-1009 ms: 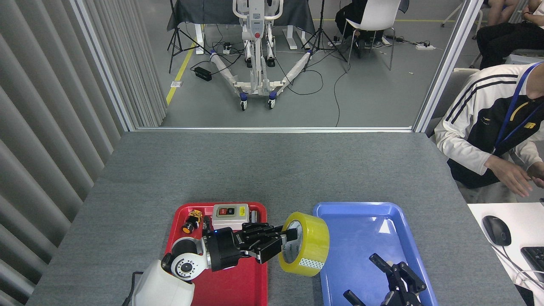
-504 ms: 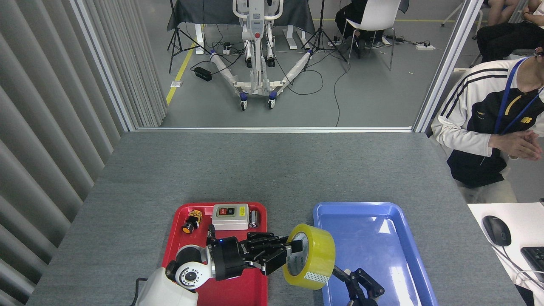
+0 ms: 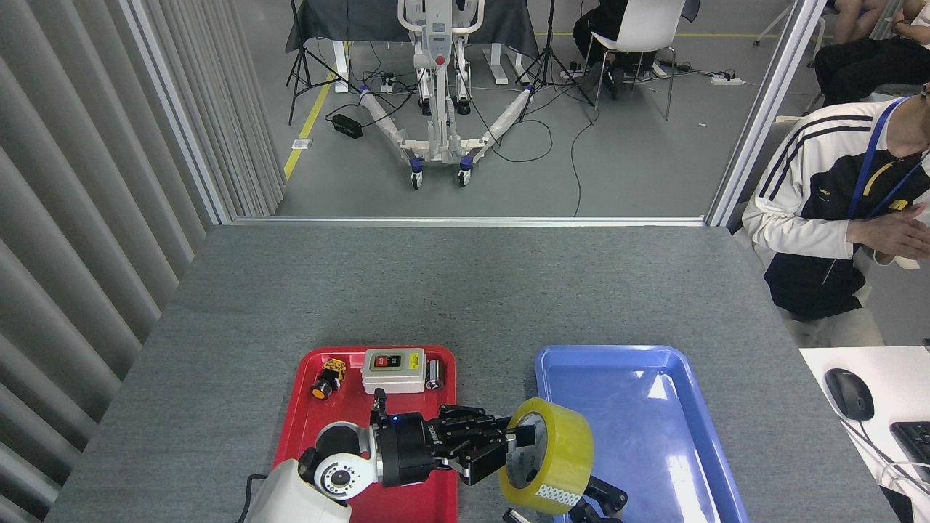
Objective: Place and move tape with both arms
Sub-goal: 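Lower the tape into the blue tray and release it from the left gripper, then withdraw the left gripper and grasp the tape with the right gripper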
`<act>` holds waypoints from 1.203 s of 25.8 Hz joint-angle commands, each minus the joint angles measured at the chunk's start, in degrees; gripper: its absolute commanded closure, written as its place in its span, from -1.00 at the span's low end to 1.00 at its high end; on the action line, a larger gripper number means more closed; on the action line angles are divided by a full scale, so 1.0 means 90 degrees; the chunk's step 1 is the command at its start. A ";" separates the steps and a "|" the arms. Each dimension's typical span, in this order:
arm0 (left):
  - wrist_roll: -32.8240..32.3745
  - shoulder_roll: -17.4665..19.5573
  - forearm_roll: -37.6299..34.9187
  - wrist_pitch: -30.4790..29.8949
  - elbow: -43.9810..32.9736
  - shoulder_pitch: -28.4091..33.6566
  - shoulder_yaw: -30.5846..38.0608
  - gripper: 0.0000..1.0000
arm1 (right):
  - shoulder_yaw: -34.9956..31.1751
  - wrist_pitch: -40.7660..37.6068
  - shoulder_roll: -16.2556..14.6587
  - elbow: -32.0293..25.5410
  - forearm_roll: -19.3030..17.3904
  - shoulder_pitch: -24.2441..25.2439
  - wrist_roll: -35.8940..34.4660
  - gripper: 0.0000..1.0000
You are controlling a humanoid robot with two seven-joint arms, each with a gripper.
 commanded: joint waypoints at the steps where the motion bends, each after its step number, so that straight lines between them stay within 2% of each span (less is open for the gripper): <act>1: 0.0004 -0.0007 -0.0015 0.0003 0.0041 -0.0020 -0.0041 0.88 | 0.0018 -0.0066 -0.0029 0.0082 0.0015 0.0046 0.0007 0.76; 6: 0.0034 -0.0036 0.0053 0.0003 0.0051 -0.0089 0.0203 -0.98 | 0.0018 -0.0066 -0.0039 0.0072 0.0005 0.0066 0.0007 0.95; 12: 0.0034 0.0091 0.0072 0.0003 -0.0017 -0.0011 0.0603 -1.00 | -0.0040 -0.0047 -0.0010 -0.0006 0.0015 0.0134 0.0065 1.00; 16: 0.0278 0.0540 0.0102 0.0559 -0.0271 0.0243 0.1131 -1.00 | -0.0304 0.0608 -0.0029 -0.0152 -0.0005 0.0134 0.0837 1.00; 19: 0.1713 0.0862 -0.0396 0.0686 -0.0486 0.0624 0.1219 -0.99 | -0.0636 0.1897 0.0029 -0.0484 -0.0005 0.0134 0.2263 0.98; 22: 0.3607 0.1223 -0.1773 0.0911 -0.1081 0.1073 0.1424 -0.98 | -0.0666 0.3224 0.0146 -0.0650 -0.0024 0.0095 0.4068 0.96; 24: 0.4389 0.1272 -0.2720 0.1457 -0.1853 0.1620 0.1619 -0.98 | -0.0685 0.3625 0.0254 -0.0650 -0.0053 -0.0051 0.5338 0.95; 26: 0.4526 0.1282 -0.3862 0.2258 -0.2419 0.2089 0.1697 -0.98 | -0.0783 0.3684 0.0195 -0.0641 -0.0063 -0.0335 0.6325 0.93; 28: 0.4526 0.1263 -0.4859 0.3039 -0.2507 0.2275 0.1678 -0.98 | -0.0812 0.3684 0.0156 -0.0621 -0.0073 -0.0559 0.7047 0.93; 31: 0.4789 0.1233 -0.5113 0.4036 -0.2507 0.2509 0.1502 -0.98 | -0.0792 0.3713 0.0166 -0.0621 -0.0073 -0.0891 0.7927 0.93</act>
